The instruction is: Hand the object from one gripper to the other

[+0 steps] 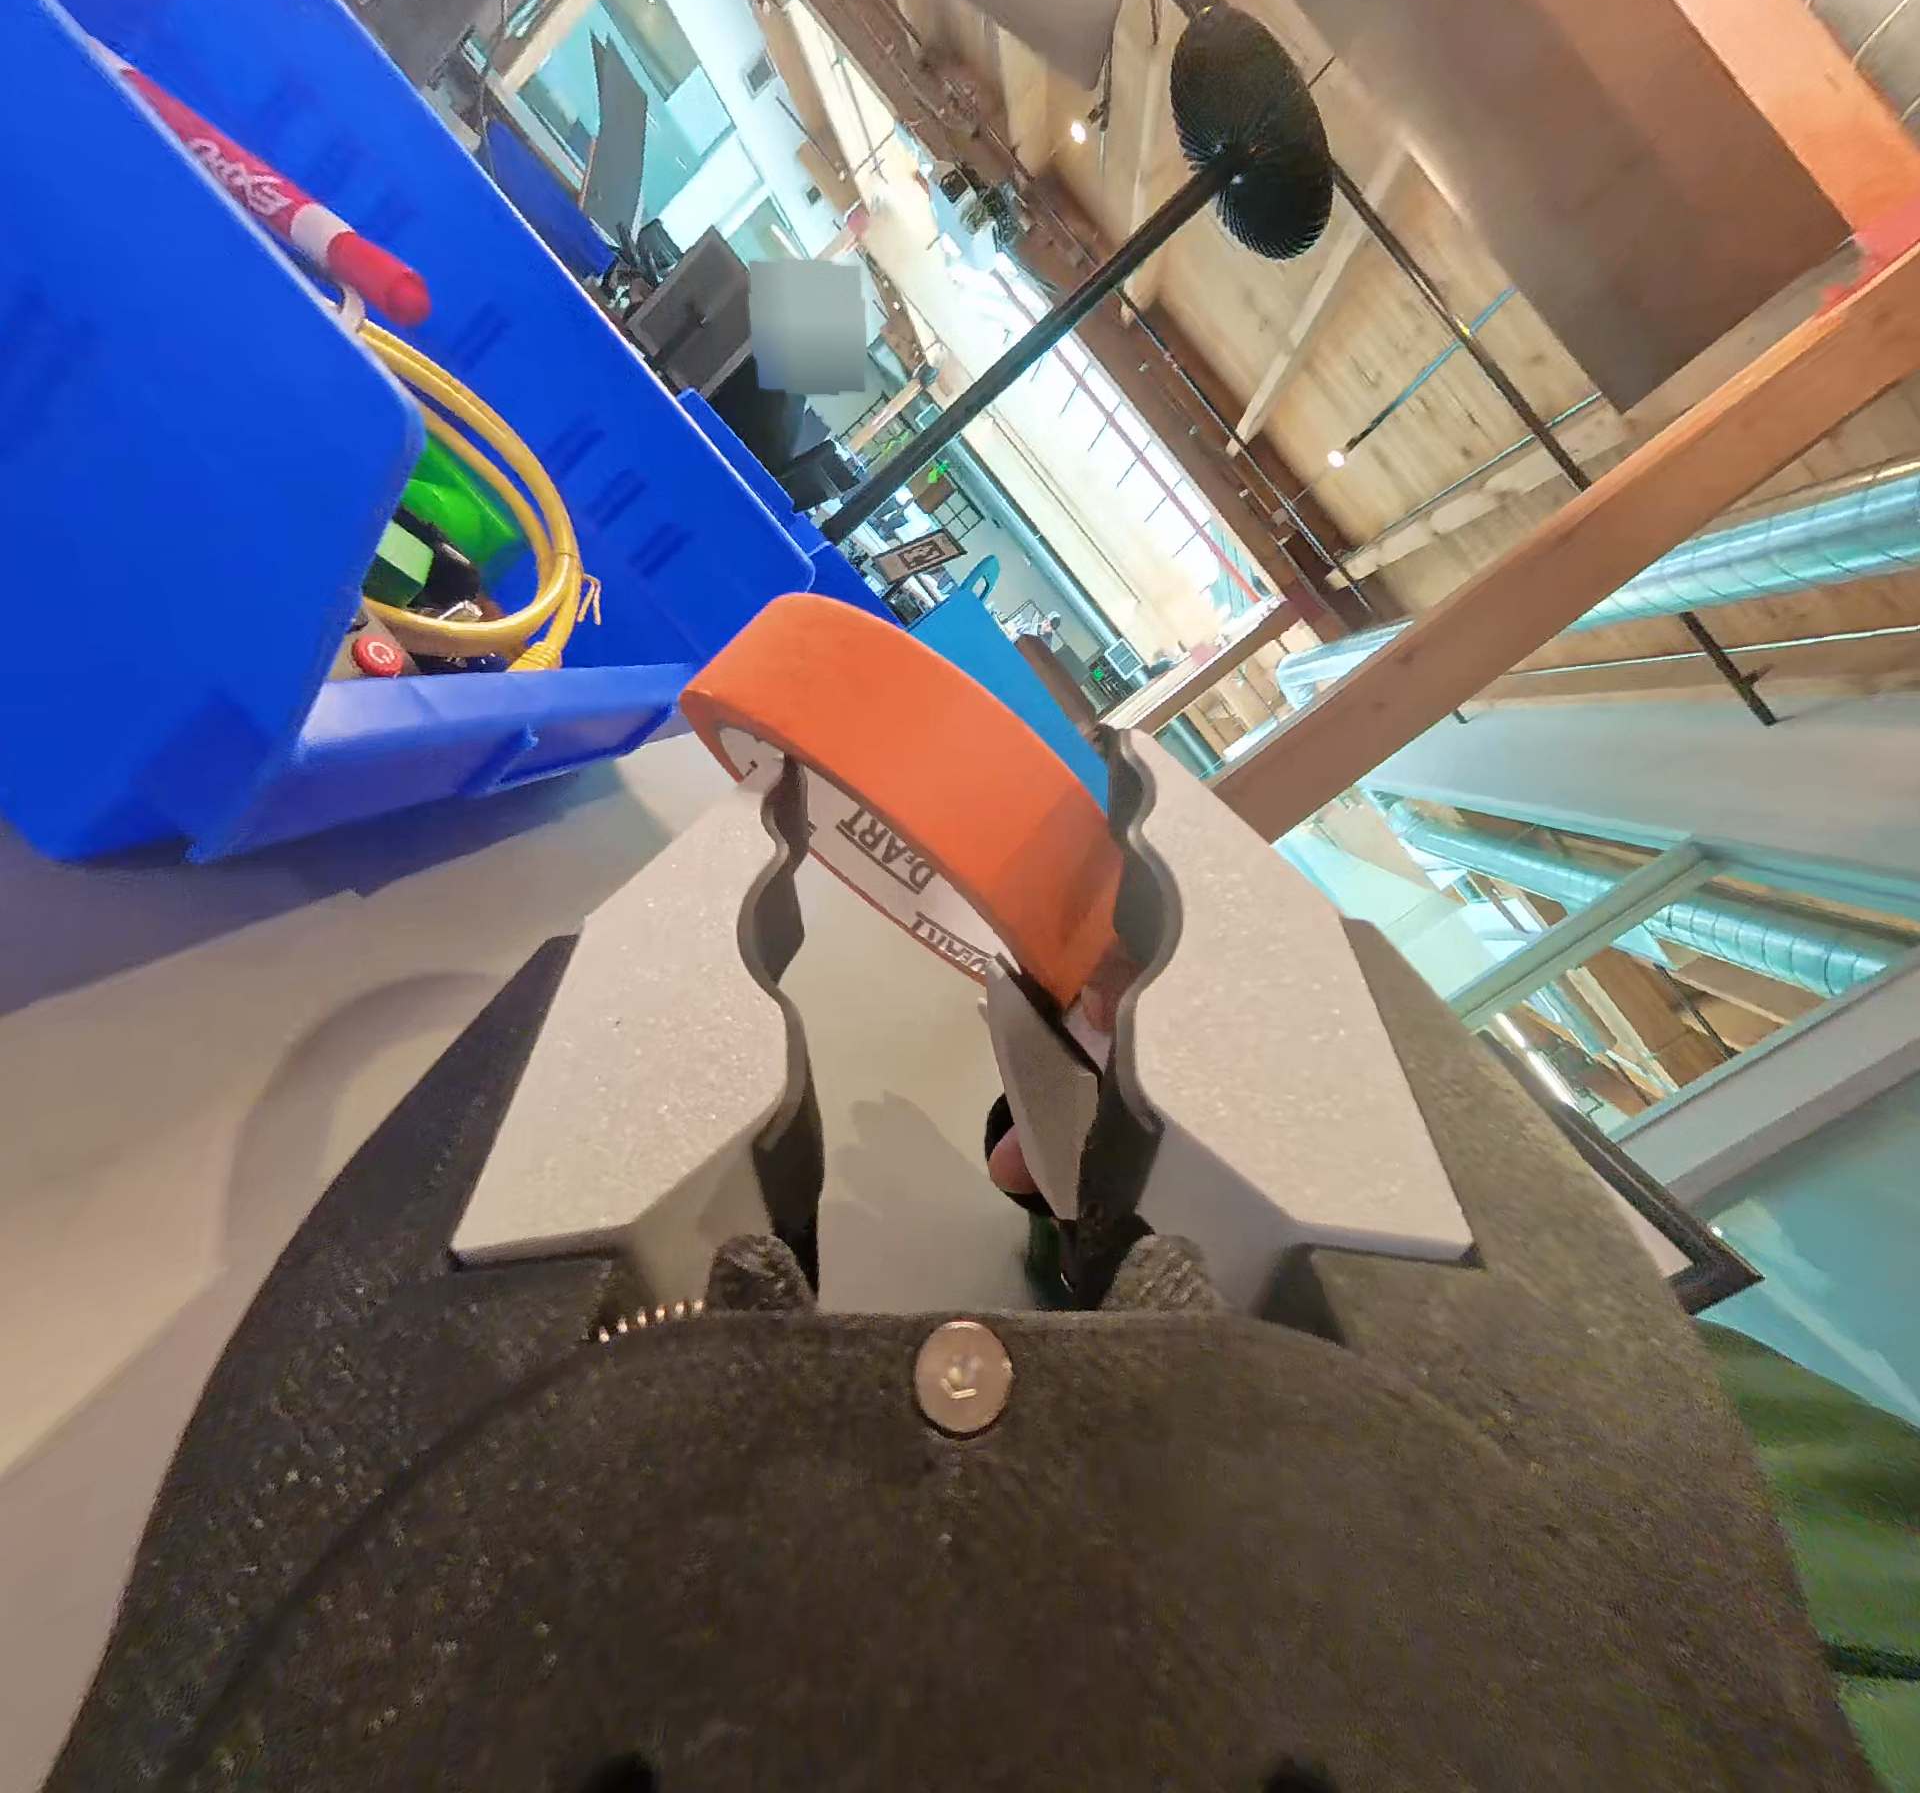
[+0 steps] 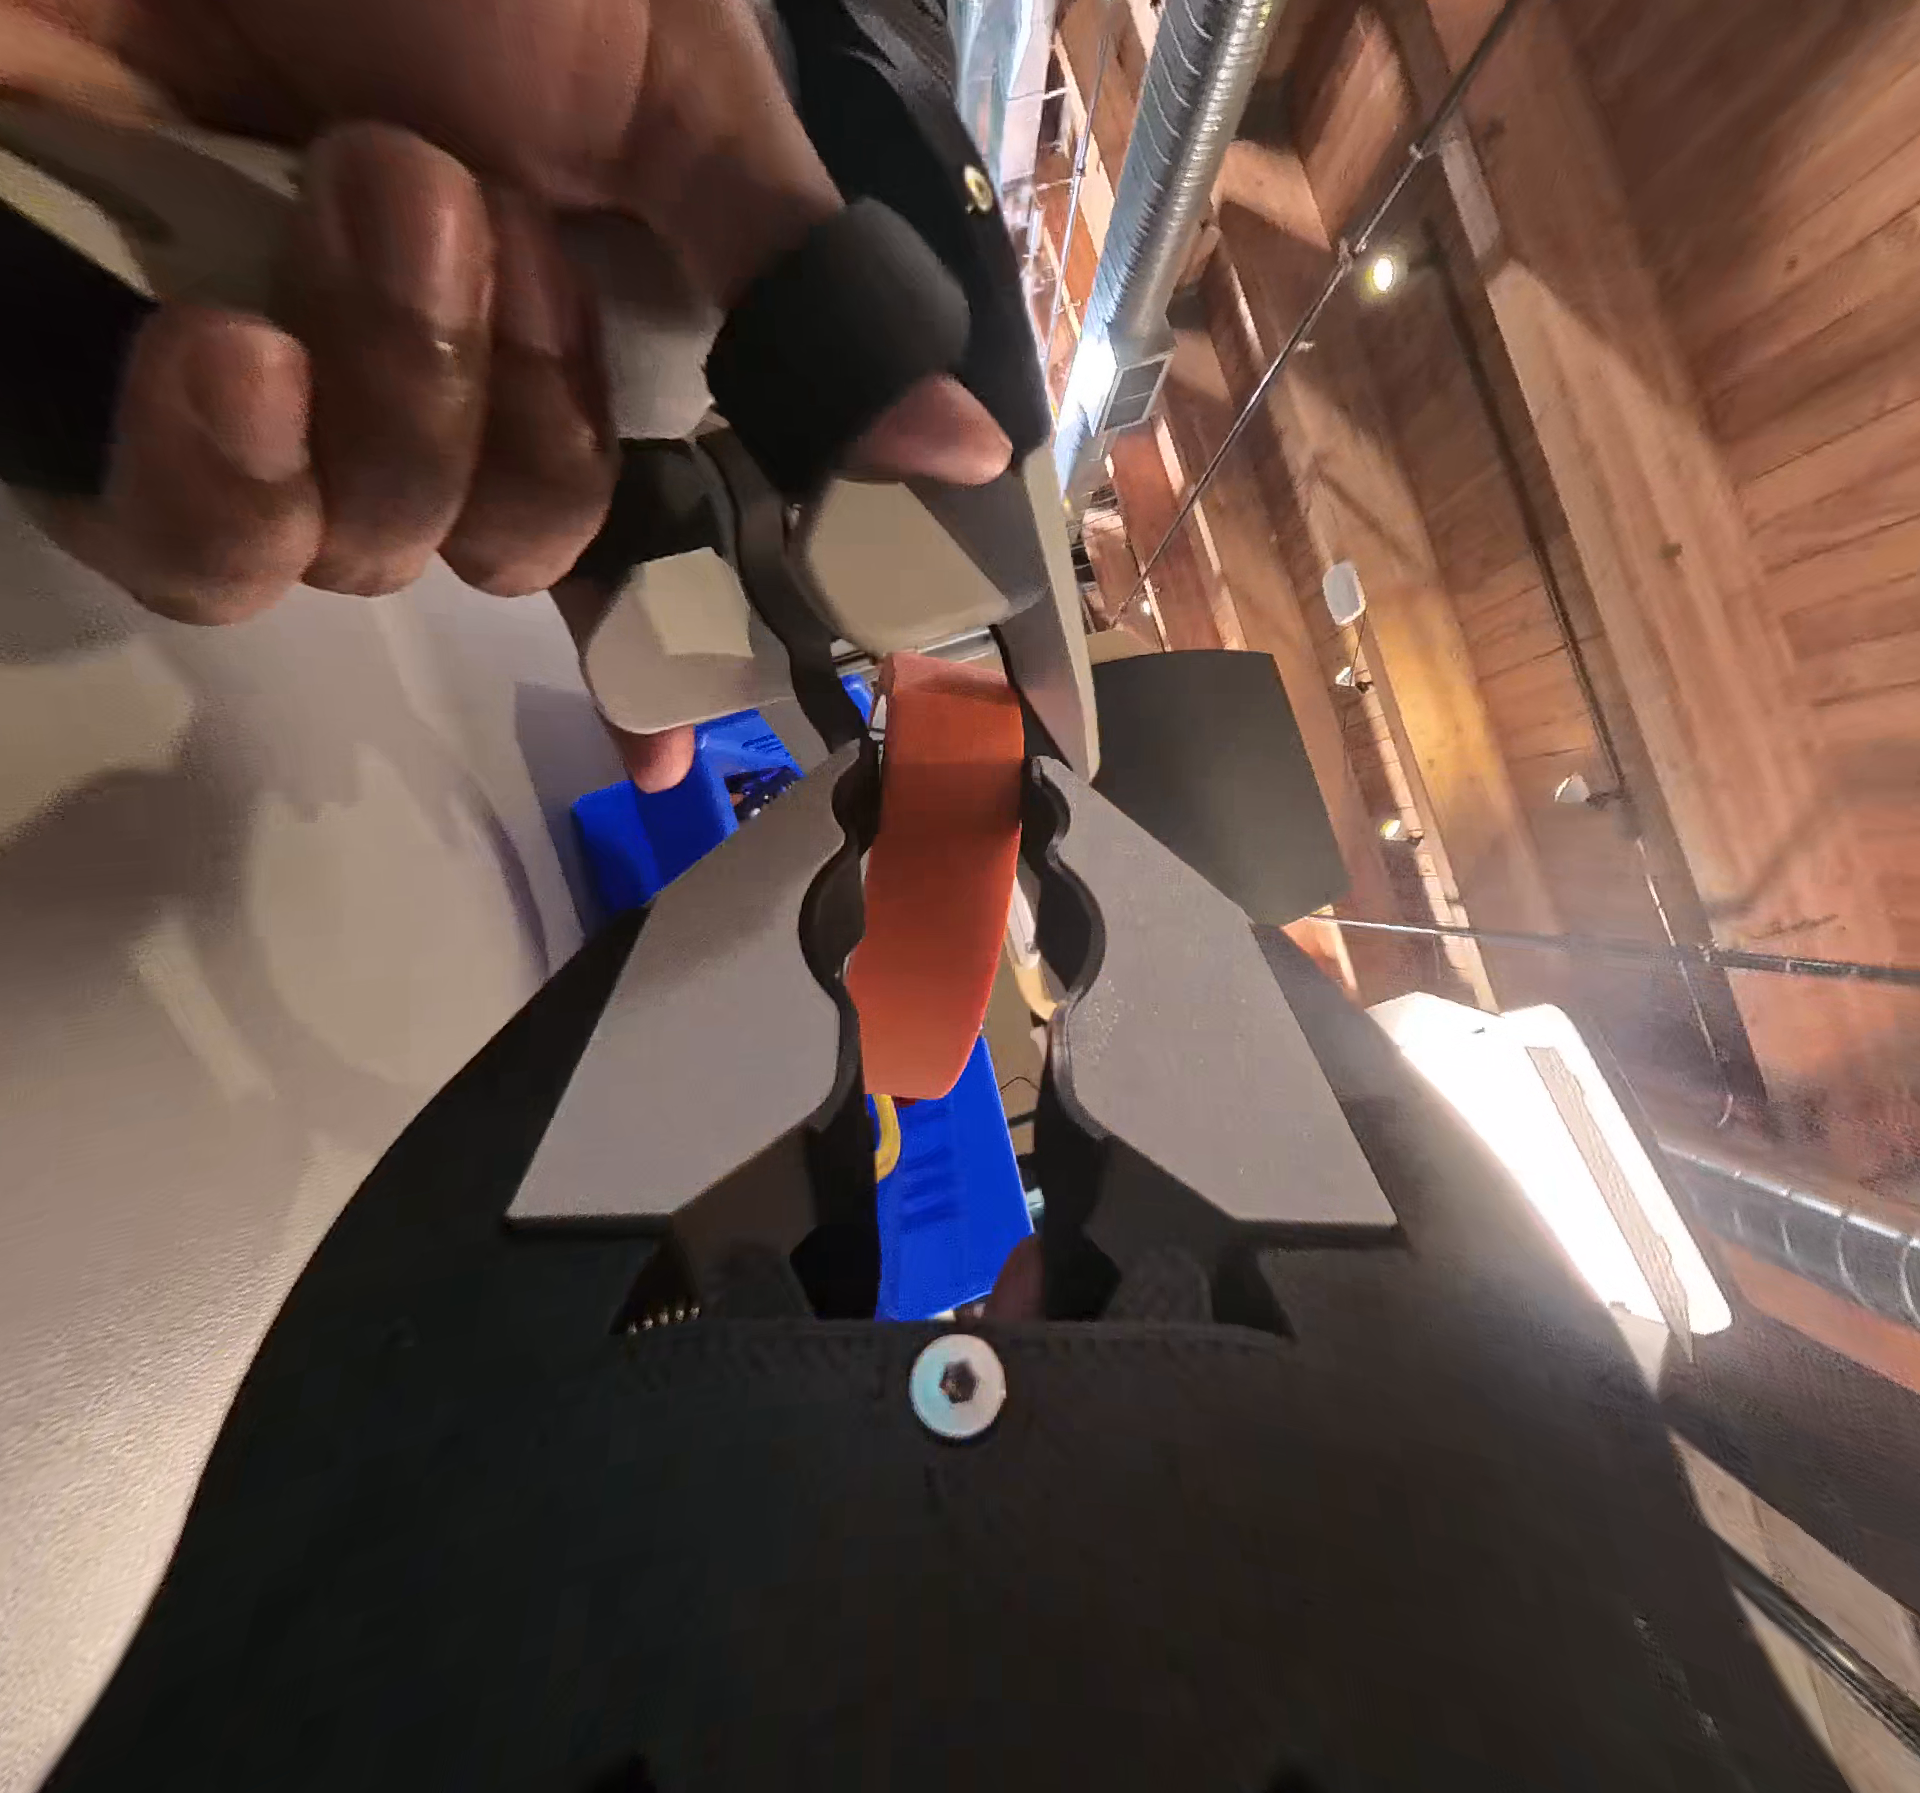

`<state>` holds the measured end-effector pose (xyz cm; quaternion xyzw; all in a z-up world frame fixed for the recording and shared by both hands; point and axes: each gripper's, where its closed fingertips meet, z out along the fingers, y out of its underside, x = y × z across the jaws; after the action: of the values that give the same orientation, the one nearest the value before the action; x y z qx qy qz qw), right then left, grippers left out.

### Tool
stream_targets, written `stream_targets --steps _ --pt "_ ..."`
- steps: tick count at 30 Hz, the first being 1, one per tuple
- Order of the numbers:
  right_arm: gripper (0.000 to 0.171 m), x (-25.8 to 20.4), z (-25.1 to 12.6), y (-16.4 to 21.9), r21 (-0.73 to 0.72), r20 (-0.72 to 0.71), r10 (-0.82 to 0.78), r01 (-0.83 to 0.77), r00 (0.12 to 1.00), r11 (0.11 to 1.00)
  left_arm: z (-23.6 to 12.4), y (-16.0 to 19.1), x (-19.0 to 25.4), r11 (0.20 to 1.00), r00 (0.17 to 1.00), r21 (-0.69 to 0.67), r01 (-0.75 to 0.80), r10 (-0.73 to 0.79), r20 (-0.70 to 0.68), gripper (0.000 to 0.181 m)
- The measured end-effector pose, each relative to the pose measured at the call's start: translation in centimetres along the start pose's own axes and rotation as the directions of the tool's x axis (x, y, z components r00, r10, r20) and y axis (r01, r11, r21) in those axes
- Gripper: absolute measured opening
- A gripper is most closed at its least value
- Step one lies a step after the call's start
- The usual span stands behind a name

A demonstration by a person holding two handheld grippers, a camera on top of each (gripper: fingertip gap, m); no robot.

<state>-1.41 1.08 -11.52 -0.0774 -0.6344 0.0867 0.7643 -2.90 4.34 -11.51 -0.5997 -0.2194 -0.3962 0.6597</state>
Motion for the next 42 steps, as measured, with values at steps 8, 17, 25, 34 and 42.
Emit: stream_targets --steps 8,17,25,34,42 --pt "0.057 3.2 -1.0 -0.5 0.117 0.134 0.583 -0.597 0.802 0.794 -1.4 -2.5 1.5 0.979 0.991 0.159 -0.124 0.131 -0.028 0.02" --pt "0.066 3.4 -0.3 3.9 -0.183 0.321 0.943 -0.983 -0.083 -0.024 -1.9 -2.0 6.7 0.982 0.927 0.162 -0.095 0.147 -0.344 0.016" --pt "0.035 0.9 -0.4 3.6 -0.328 0.342 0.92 -0.942 -0.191 -0.074 -0.6 4.1 9.9 0.879 0.799 -0.009 -0.477 0.43 -0.42 0.017" --pt "0.009 7.4 -1.4 9.6 -0.026 -0.198 0.842 -0.862 0.501 0.507 0.4 1.0 6.7 0.846 0.837 0.073 -0.528 0.533 -0.128 0.057" --pt "0.011 7.7 -1.4 6.4 -0.096 -0.328 0.357 -0.407 0.875 0.909 0.3 0.2 6.2 0.744 0.748 0.096 -0.661 0.664 0.001 0.056"
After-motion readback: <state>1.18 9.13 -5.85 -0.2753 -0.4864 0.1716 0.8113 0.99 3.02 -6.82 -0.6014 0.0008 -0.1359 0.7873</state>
